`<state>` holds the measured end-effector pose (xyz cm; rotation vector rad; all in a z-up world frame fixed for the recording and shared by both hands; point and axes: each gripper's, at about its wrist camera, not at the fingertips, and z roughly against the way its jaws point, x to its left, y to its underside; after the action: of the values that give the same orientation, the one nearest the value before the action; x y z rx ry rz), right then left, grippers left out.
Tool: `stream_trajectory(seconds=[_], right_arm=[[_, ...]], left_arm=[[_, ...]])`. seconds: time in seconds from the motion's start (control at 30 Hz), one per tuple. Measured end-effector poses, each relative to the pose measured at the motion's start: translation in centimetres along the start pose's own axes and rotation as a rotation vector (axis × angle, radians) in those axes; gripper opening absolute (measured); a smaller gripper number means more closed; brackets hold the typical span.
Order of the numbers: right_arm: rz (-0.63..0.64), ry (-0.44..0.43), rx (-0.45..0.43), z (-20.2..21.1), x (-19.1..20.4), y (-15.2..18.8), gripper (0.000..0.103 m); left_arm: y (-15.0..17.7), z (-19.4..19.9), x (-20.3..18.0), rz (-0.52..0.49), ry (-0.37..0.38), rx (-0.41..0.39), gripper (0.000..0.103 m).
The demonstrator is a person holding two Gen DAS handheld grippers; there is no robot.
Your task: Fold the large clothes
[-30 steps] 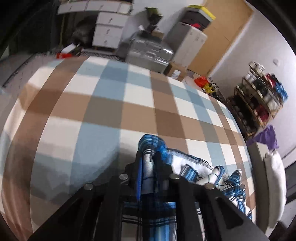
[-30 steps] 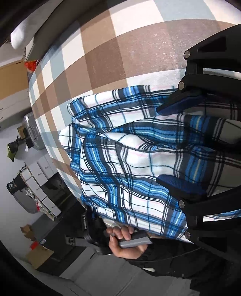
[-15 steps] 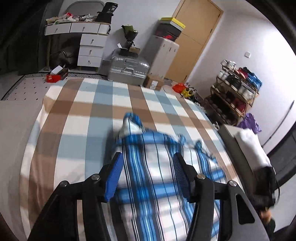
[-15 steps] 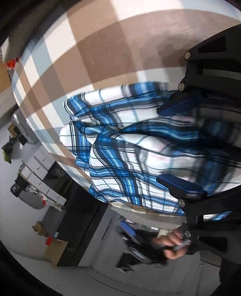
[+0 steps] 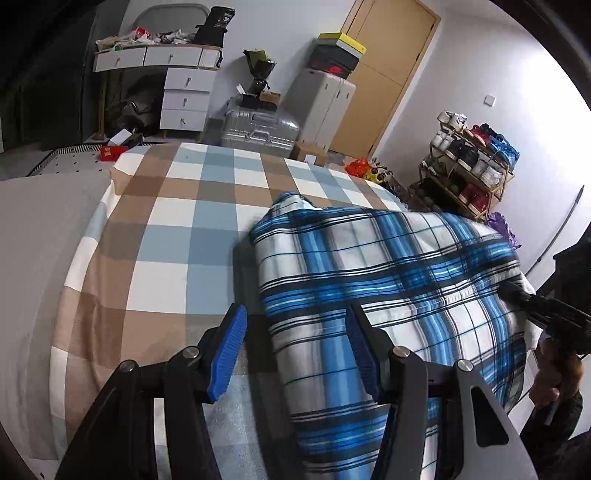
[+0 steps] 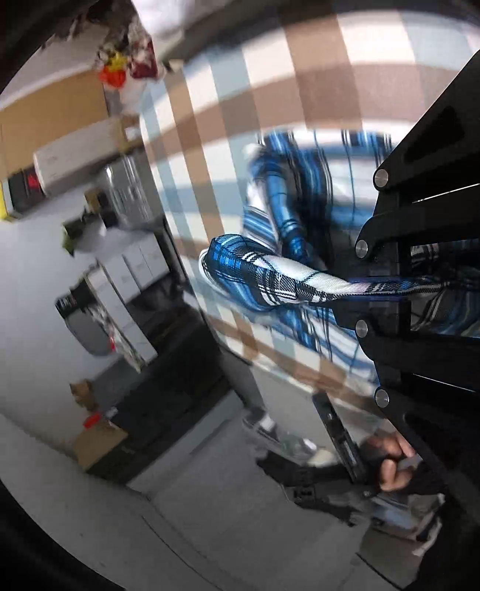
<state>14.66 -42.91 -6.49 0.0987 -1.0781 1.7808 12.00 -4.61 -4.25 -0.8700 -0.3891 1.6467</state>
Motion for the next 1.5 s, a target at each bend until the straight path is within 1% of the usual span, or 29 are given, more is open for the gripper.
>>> stream_trajectory(seconds=[0.03,0.1,0.13,0.17,0.2,0.27,0.3,0.33,0.37,0.5,0.6,0.67,0.7,0.73,0.77,0.8,0.87,0.9,0.93,1.0,1.07,1.1,1.13,1.2,1.23,1.3,1.37,1.43,1.5], right_arm=[[-0.019,0.037,0.04,-1.3,-0.9,0.2,0.004],[-0.068,0.098,0.151,-4.5,-3.0,0.9,0.012],[-0.099,0.127,0.198,-5.8,-4.1,1.4,0.023],[-0.145,0.141,0.243,-6.5,-5.3,2.1,0.03],[-0.172,0.12,0.25,-6.4,-5.7,2.6,0.031],[-0.194,0.048,0.211,-4.3,-6.2,3.8,0.034],[-0.205,0.022,0.197,-3.2,-6.4,4.5,0.04],[-0.222,-0.007,0.18,-2.0,-6.6,5.5,0.055],[-0.232,-0.028,0.165,-0.8,-6.8,6.8,0.06],[-0.26,-0.028,0.168,1.5,-6.7,10.7,0.06],[-0.247,-0.058,0.17,2.0,-6.2,12.2,0.06],[-0.243,-0.028,0.152,1.8,-5.8,12.2,0.057],[-0.243,0.003,0.162,1.6,-5.7,11.9,0.048],[-0.237,0.021,0.169,1.7,-5.3,11.6,0.014],[-0.226,0.023,0.16,2.2,-4.8,11.4,0.006],[-0.205,0.026,0.149,3.0,-3.8,11.1,0.005],[-0.239,-0.071,0.131,5.1,-2.7,11.0,0.005],[-0.237,-0.077,0.132,5.5,-2.3,11.1,0.005],[-0.232,-0.037,0.154,5.1,-2.5,11.4,0.005],[-0.222,0.098,0.278,2.7,-3.7,12.7,0.007],[-0.248,0.1,0.293,2.0,-4.7,12.6,0.022],[-0.243,0.107,0.269,2.5,-4.8,11.8,0.025],[-0.227,0.111,0.237,3.0,-4.7,11.0,0.029],[-0.185,0.105,0.138,3.7,-4.6,8.5,0.046],[-0.156,0.097,0.094,3.4,-4.6,7.1,0.057],[-0.126,0.071,0.079,1.7,-4.8,4.8,0.059],[-0.148,0.045,0.096,-1.4,-5.8,2.4,0.059],[-0.18,0.036,0.104,-3.8,-6.5,1.1,0.059],[-0.213,0.022,0.104,-6.2,-7.6,-0.2,0.051]], left_arm=[[0.1,-0.2,-0.1,-0.003,0.0,0.002,0.05],[0.5,-0.7,-0.1,-0.004,0.007,0.016,0.05],[0.6,-1.0,-0.2,-0.005,0.011,0.025,0.05],[0.9,-1.0,-0.3,-0.009,0.01,0.032,0.05],[1.2,-0.9,-0.5,-0.017,0.003,0.036,0.05],[1.9,-0.4,-0.7,-0.042,-0.007,0.034,0.05],[2.2,-0.2,-0.7,-0.046,-0.004,0.035,0.05],[2.6,-0.1,-0.6,-0.047,-0.001,0.041,0.05],[2.9,-0.1,-0.5,-0.043,0.0,0.048,0.05],[4.3,0.0,-0.4,-0.03,0.018,0.079,0.05],[5.3,-0.2,-0.8,-0.018,0.048,0.112,0.05],[5.5,-0.3,-1.1,-0.019,0.051,0.12,0.05],[5.6,-0.3,-1.2,-0.017,0.054,0.122,0.05],[5.6,-0.2,-1.2,-0.012,0.054,0.12,0.05],[5.5,0.0,-1.2,-0.008,0.055,0.115,0.05],[5.4,0.2,-1.2,-0.004,0.06,0.107,0.05],[5.1,0.8,-1.3,-0.004,0.057,0.093,0.05],[5.1,0.9,-1.2,-0.004,0.058,0.086,0.05],[5.1,1.0,-1.2,-0.002,0.059,0.08,0.05],[5.2,1.0,-1.2,0.006,0.066,0.079,0.05],[5.3,0.8,-1.5,-0.002,0.068,0.085,0.05],[5.3,0.7,-1.7,-0.012,0.066,0.088,0.05],[5.4,0.7,-2.1,-0.029,0.065,0.091,0.05],[5.6,0.9,-3.0,-0.073,0.077,0.083,0.05],[5.8,0.9,-3.5,-0.095,0.09,0.076,0.05],[6.3,0.7,-4.5,-0.14,0.121,0.083,0.05],[7.2,0.1,-5.8,-0.198,0.152,0.126,0.05],[8.4,-0.3,-6.8,-0.249,0.155,0.161,0.05],[9.5,0.0,-7.6,-0.308,0.156,0.169,0.05]])
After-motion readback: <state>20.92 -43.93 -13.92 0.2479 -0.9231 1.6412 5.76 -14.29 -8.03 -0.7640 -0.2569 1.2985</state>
